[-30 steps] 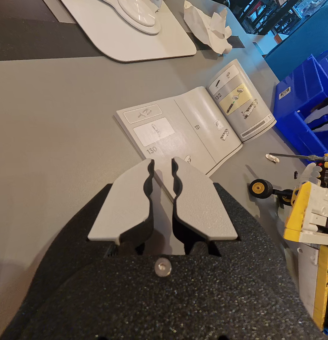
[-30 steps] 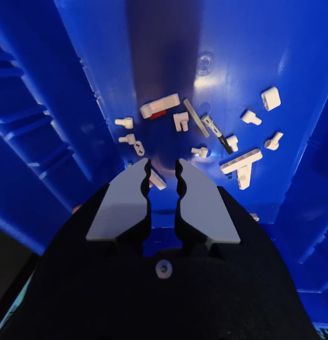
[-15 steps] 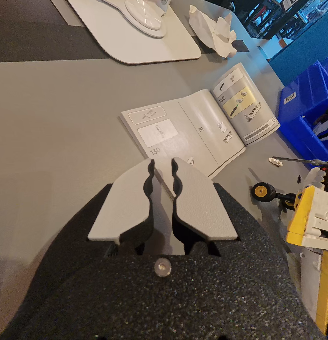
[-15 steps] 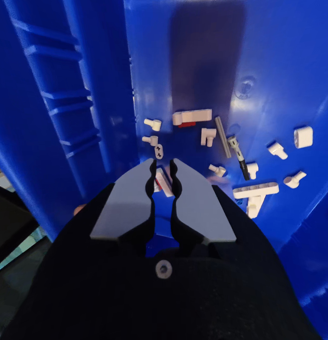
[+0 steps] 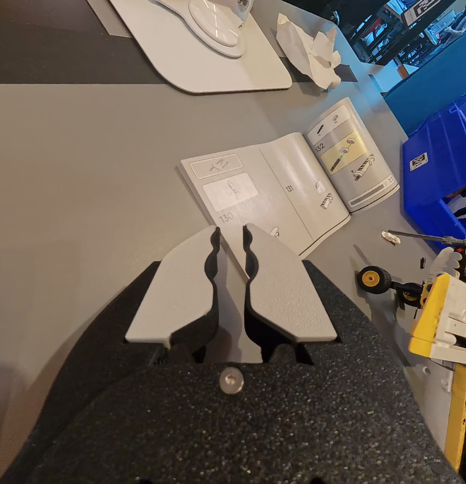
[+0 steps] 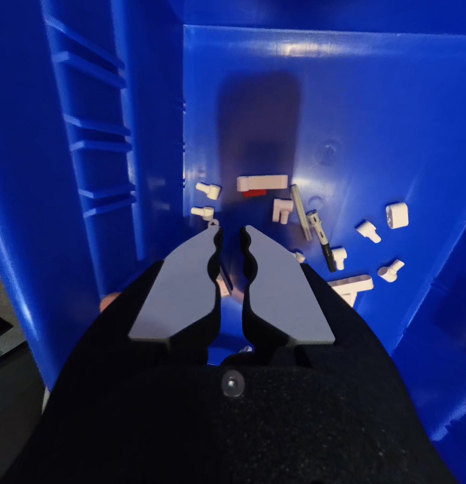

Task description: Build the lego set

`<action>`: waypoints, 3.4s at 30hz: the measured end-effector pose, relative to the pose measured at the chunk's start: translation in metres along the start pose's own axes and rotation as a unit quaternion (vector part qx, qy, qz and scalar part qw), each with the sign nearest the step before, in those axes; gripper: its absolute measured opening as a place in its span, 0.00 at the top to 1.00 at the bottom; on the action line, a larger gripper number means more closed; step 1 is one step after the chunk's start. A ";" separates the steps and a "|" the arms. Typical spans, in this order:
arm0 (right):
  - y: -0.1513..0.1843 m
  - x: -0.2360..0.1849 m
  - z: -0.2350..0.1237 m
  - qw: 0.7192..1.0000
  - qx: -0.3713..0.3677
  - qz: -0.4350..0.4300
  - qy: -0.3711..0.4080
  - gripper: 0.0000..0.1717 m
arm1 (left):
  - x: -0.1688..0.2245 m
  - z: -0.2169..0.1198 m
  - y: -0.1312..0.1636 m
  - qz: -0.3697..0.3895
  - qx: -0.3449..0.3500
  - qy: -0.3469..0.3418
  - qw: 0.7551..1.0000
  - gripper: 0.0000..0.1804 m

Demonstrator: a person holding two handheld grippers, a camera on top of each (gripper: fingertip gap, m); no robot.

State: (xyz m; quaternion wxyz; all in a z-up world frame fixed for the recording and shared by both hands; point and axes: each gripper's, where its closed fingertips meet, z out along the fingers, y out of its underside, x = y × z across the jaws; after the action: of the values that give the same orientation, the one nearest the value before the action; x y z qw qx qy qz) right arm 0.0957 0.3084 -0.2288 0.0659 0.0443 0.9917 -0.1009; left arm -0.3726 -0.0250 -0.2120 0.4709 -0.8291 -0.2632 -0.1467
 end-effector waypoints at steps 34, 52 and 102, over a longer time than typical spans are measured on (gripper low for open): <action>-0.006 -0.018 0.006 0.998 0.015 -0.046 -0.030 0.91 | -0.001 0.000 -0.001 -0.009 -0.001 0.008 1.000 0.91; -0.014 -0.022 0.007 0.998 0.031 -0.044 -0.034 0.91 | 0.000 0.000 -0.001 -0.010 -0.004 0.012 1.000 0.91; -0.030 -0.026 0.011 0.994 0.102 -0.043 0.002 0.90 | 0.000 0.001 -0.001 -0.010 -0.005 0.013 1.000 0.91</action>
State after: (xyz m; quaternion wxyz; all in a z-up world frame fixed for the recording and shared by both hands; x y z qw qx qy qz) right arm 0.1196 0.2745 -0.2304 0.0545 0.0078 0.9774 -0.2041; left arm -0.3730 -0.0240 -0.2116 0.4685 -0.8268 -0.2648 -0.1640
